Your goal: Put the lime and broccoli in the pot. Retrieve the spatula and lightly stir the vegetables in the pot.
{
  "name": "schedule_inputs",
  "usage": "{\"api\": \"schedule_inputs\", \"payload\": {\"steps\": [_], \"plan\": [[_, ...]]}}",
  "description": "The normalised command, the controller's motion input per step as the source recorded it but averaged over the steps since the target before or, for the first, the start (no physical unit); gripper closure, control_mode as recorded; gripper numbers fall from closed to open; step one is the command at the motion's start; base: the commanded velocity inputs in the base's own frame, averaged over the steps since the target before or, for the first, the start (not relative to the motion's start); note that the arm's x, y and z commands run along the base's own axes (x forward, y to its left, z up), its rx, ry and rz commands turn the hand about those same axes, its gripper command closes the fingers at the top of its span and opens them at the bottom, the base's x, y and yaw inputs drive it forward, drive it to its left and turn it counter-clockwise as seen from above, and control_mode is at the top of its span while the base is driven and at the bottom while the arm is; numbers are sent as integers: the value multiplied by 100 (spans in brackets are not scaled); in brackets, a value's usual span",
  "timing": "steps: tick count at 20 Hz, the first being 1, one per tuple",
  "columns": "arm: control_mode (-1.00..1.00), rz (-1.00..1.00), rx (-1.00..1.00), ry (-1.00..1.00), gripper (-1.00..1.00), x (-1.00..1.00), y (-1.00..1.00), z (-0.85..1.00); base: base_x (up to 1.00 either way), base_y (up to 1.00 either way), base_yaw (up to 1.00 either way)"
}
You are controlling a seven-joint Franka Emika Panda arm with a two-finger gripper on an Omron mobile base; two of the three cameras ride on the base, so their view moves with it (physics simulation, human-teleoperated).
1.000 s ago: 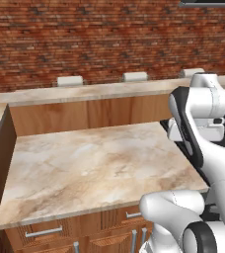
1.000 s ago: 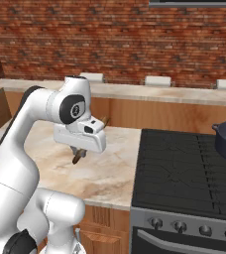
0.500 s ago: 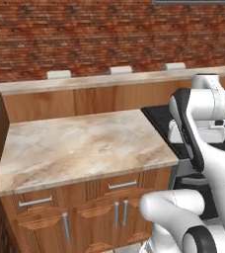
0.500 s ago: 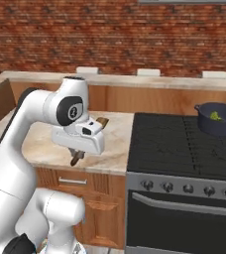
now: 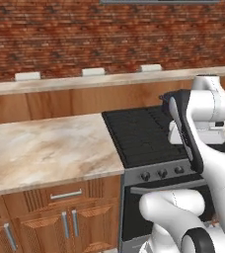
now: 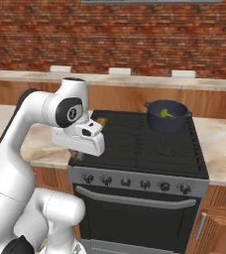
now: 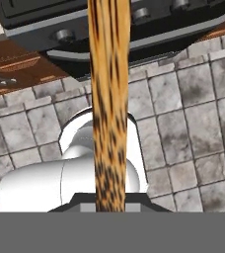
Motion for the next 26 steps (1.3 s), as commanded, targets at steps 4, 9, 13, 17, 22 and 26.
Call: {"api": "schedule_inputs", "payload": {"steps": [4, 9, 13, 17, 22, 26], "plan": [[100, 0, 0, 0, 100, 0, 0, 0, 0, -94, 6], [100, 0, 0, 0, 100, 0, 0, 0, 8, -80, 6], [100, 0, 0, 0, 100, 0, 0, 0, 32, -52, 3], [100, 0, 0, 0, 100, 0, 0, 0, 57, -40, 3], [100, 0, 0, 0, 100, 0, 0, 0, 80, -22, 5], [100, 0, 0, 0, 100, 0, 0, 0, 67, -5, 2]]}}
